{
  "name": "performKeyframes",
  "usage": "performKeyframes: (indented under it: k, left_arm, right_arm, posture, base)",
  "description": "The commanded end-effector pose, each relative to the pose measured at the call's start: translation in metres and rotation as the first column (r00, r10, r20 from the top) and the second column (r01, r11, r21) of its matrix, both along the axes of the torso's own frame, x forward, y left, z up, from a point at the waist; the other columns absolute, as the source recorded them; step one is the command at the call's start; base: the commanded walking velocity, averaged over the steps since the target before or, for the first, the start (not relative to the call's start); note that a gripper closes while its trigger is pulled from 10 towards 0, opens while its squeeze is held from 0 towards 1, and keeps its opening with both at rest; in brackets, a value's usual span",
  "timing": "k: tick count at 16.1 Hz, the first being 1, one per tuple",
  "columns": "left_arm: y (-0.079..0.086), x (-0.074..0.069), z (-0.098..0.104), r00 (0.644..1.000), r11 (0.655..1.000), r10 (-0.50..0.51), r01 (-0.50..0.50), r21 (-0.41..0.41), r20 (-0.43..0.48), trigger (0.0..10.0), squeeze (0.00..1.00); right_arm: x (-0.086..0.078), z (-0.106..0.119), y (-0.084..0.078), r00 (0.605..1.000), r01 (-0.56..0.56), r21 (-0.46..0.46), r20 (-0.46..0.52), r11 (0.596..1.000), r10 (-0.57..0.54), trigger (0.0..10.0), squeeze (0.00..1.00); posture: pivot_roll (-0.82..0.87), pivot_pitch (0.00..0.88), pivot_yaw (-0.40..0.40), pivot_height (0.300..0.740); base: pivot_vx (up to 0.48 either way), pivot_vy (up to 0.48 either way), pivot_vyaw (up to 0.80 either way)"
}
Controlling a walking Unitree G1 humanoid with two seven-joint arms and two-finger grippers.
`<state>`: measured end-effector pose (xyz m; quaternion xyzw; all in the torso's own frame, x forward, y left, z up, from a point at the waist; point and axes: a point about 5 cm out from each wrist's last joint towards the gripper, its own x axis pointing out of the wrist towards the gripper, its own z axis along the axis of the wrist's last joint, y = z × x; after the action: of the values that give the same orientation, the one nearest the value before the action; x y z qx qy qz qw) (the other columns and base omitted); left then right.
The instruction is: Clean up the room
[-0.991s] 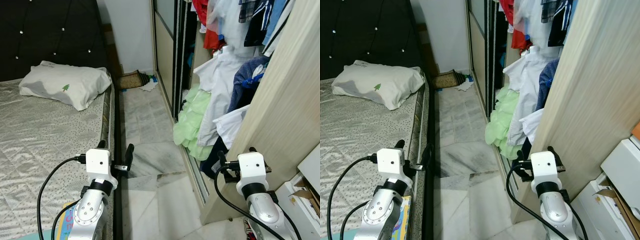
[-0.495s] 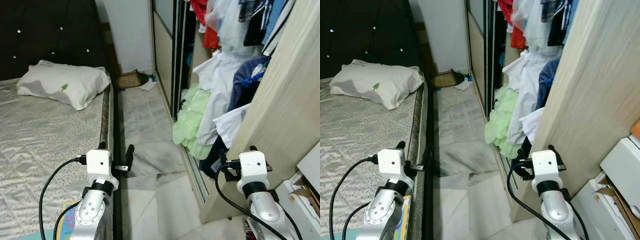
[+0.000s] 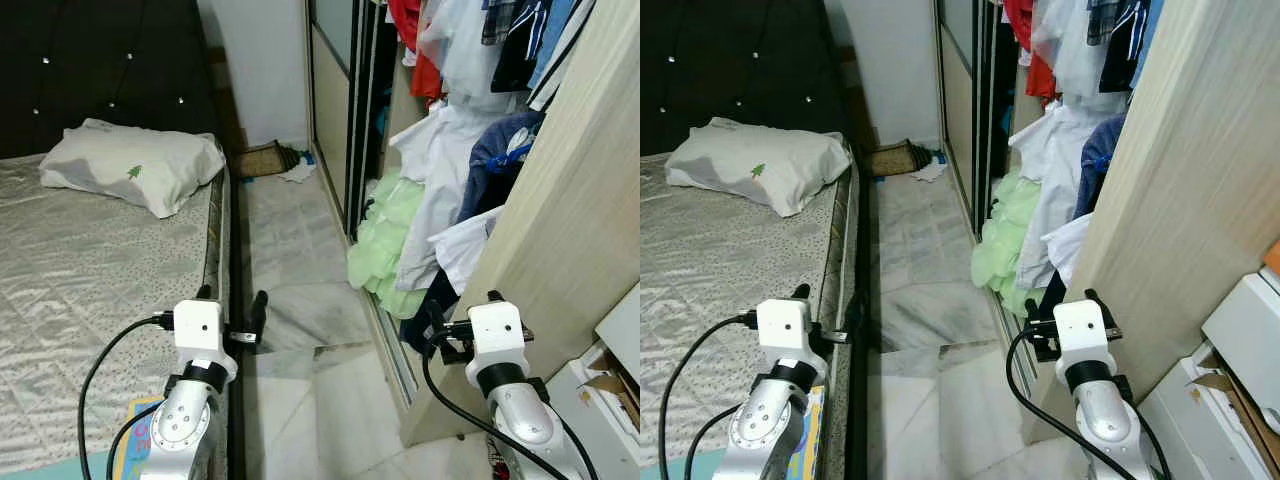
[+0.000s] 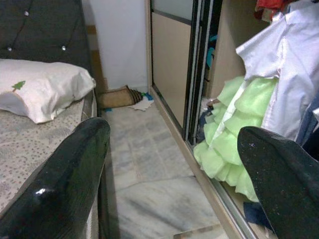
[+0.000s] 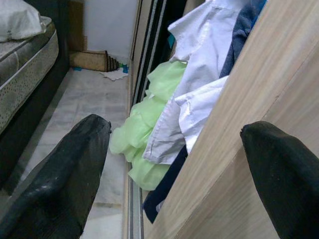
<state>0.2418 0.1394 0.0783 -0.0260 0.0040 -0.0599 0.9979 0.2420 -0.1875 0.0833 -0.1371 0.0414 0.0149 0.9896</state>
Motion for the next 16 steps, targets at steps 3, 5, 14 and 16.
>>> performKeyframes:
  k: [3, 5, 14, 16]
  left_arm:
    - [0.0008, -0.0005, -0.0021, 1.0, 1.0, -0.004, 0.005, 0.015, -0.01, 10.0, 0.0]
    - [-0.0005, -0.0011, -0.0026, 1.0, 1.0, -0.013, 0.013, 0.01, -0.013, 10.0, 0.0]
    - [-0.002, -0.0002, -0.0045, 1.0, 1.0, -0.015, 0.015, 0.002, -0.016, 10.0, 0.0]
    - [-0.0018, 0.0005, -0.0045, 1.0, 1.0, -0.015, 0.015, 0.006, -0.015, 10.0, 0.0]
  right_arm:
    - [0.0007, 0.003, 0.0028, 1.0, -0.022, -0.014, 0.016, 1.0, 0.023, 10.0, 0.0]
    - [-0.0001, 0.0026, 0.0026, 1.0, -0.021, -0.009, 0.012, 1.0, 0.021, 10.0, 0.0]
    - [0.0036, 0.0017, 0.0021, 1.0, -0.023, -0.003, 0.01, 1.0, 0.023, 10.0, 0.0]
    - [0.0044, 0.002, 0.0025, 1.0, -0.023, 0.005, 0.014, 1.0, 0.023, 10.0, 0.0]
  posture:
    - [0.0, 0.041, 0.025, 0.714]
    - [-0.01, 0.044, 0.025, 0.714]
    - [-0.01, 0.04, 0.018, 0.714]
    - [-0.01, 0.038, 0.017, 0.714]
  base:
    - [0.0, 0.0, 0.44]
    - [0.0, 0.0, 0.63]
    - [0.0, 0.0, 0.0]
    - [0.0, 0.0, 0.0]
